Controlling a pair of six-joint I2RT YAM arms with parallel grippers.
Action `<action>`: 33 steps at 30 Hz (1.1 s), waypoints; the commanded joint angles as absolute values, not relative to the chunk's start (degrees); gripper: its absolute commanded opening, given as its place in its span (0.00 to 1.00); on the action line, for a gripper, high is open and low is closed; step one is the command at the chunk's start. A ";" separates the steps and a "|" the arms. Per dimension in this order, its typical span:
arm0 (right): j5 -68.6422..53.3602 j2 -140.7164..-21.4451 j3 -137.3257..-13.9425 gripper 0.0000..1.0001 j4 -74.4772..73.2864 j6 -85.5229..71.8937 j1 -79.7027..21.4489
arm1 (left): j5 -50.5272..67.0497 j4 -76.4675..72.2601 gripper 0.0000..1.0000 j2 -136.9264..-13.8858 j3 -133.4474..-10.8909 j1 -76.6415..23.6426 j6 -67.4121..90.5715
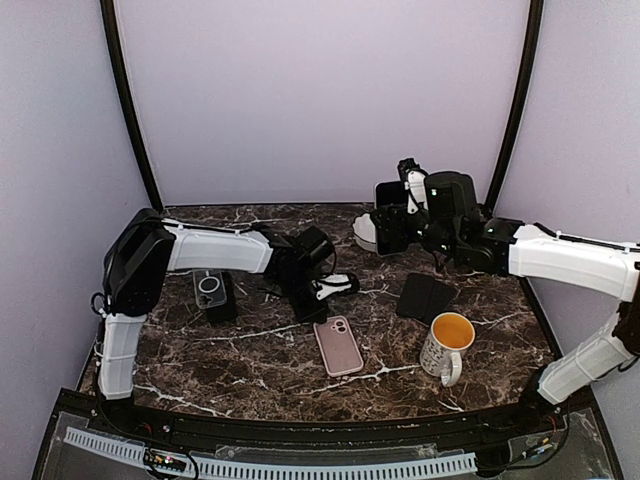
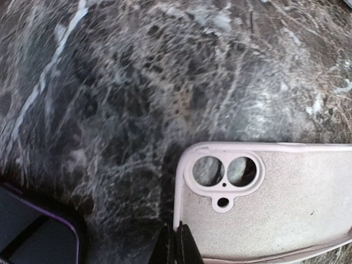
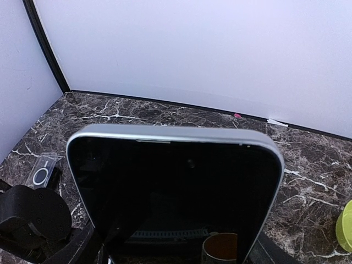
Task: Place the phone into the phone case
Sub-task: Pick up the phone case from the center of the board, then place the phone case at the center of the board.
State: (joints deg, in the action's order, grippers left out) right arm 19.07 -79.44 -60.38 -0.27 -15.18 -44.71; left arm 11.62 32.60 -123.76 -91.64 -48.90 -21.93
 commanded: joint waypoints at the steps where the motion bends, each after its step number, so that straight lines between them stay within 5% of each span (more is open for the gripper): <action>1: 18.97 -77.79 -62.73 0.00 1.56 -14.75 -44.32 | 1.98 31.61 0.00 -118.13 -88.02 -48.47 -14.07; 8: 17.65 -78.95 -64.40 0.00 0.51 -15.10 -44.32 | -11.24 20.36 0.00 -112.67 -79.95 -51.48 -12.75; 27: 15.36 -80.75 -68.57 0.00 -6.37 -14.95 -44.38 | -4.86 18.45 0.00 -114.52 -79.75 -52.93 -10.26; 33: 15.05 -80.81 -68.73 0.00 -7.83 -15.09 -44.38 | -3.63 18.03 0.14 -114.18 -79.61 -52.92 -11.01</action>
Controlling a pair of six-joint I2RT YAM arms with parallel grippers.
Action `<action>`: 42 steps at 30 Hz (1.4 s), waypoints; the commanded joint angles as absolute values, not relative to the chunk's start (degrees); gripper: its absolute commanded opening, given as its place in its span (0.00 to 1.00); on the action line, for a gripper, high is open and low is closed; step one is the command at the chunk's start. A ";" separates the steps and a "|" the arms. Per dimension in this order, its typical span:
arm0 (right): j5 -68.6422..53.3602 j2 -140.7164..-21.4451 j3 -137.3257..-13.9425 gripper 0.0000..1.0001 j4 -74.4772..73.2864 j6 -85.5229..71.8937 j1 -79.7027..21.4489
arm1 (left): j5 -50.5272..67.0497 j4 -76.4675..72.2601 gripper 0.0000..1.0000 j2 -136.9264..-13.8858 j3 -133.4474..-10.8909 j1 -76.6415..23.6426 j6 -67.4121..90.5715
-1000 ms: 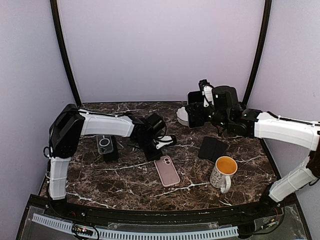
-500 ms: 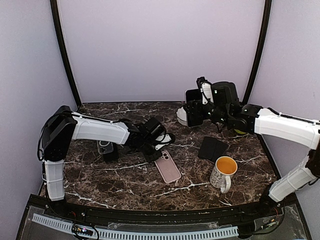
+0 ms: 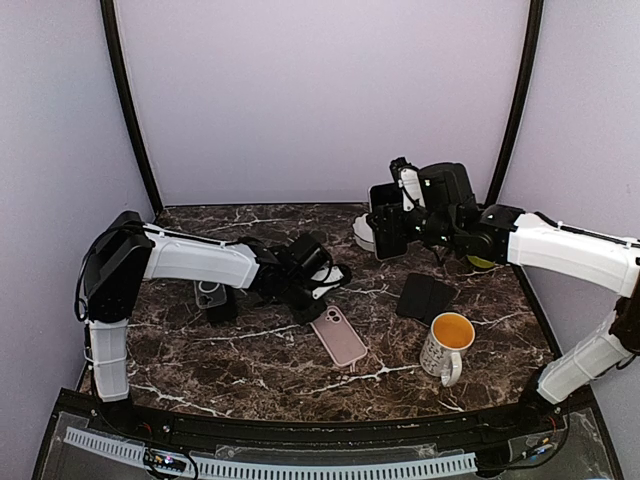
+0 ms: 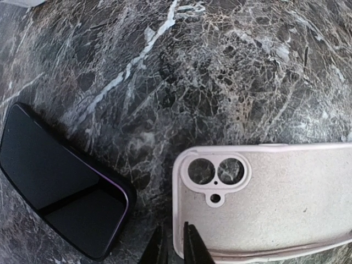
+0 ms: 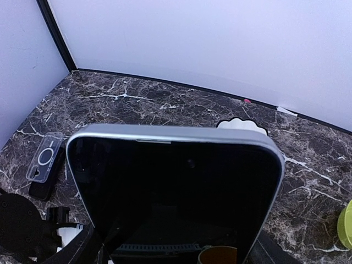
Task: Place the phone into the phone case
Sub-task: Place the phone case at the center of the board, then install the phone into the phone case.
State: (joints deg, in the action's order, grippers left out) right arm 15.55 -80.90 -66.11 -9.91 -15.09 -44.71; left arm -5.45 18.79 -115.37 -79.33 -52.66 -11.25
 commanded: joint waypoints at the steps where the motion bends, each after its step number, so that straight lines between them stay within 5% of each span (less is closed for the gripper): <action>1: 14.89 -80.88 -68.81 0.00 -7.97 -15.11 -44.38 | -3.37 18.00 0.18 -114.13 -79.67 -52.93 -10.96; 9: 13.75 -81.48 -70.32 0.00 -10.73 -15.12 -44.43 | -3.94 23.29 0.49 -108.91 -82.75 -52.16 -8.54; 16: 11.36 -82.79 -71.32 0.00 -13.44 -16.24 -44.85 | -2.15 27.25 0.91 -97.09 -83.45 -44.43 -6.45; 27: 9.45 -91.67 -75.41 0.00 -15.79 -21.09 -53.56 | -27.70 3.67 0.99 -75.14 -63.30 -33.35 1.59; 42: 7.10 -103.04 -71.40 0.00 -14.95 -26.30 -60.46 | -28.55 -4.26 0.99 -67.95 -54.06 -32.39 0.44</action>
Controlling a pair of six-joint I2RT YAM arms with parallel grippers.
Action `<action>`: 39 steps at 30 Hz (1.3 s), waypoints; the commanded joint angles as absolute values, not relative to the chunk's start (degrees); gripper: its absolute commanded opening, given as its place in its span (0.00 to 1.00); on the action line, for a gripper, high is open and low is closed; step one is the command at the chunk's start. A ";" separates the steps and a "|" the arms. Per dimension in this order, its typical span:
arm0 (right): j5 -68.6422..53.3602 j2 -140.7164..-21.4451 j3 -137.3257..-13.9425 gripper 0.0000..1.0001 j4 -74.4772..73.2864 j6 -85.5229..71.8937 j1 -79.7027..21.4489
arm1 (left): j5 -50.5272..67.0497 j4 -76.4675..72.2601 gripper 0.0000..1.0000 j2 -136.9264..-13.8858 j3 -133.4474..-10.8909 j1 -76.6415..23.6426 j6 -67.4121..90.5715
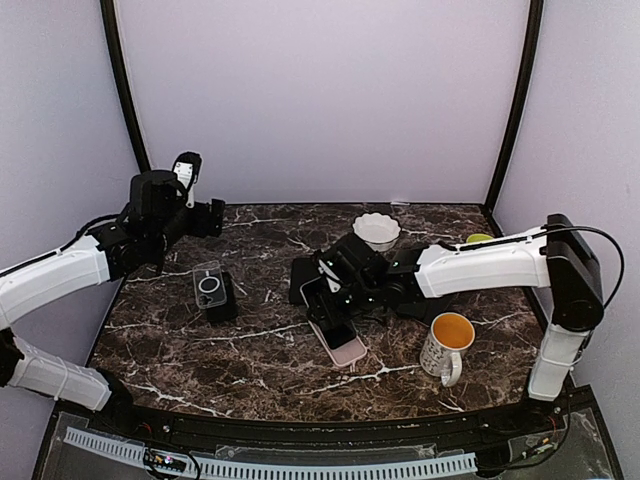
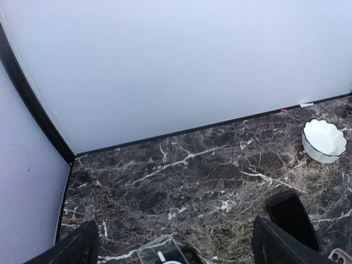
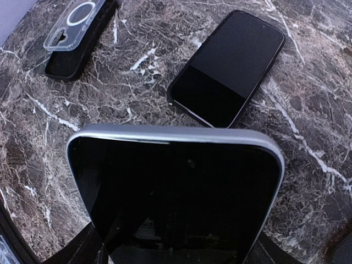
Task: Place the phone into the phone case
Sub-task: Install the phone into the phone case.
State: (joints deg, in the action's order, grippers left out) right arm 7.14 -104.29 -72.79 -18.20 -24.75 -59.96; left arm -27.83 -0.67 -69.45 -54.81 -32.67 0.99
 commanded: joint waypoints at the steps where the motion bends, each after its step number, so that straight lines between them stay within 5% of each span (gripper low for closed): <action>1: 7.18 -103.20 -70.77 0.00 -14.74 -26.46 -60.47 | -28.10 -4.23 0.99 -68.03 -54.10 -32.38 0.44; 39: 7.10 -112.24 -76.30 0.00 -26.77 -29.18 -60.64 | -25.45 -3.38 0.99 -71.42 -54.43 -32.43 -1.49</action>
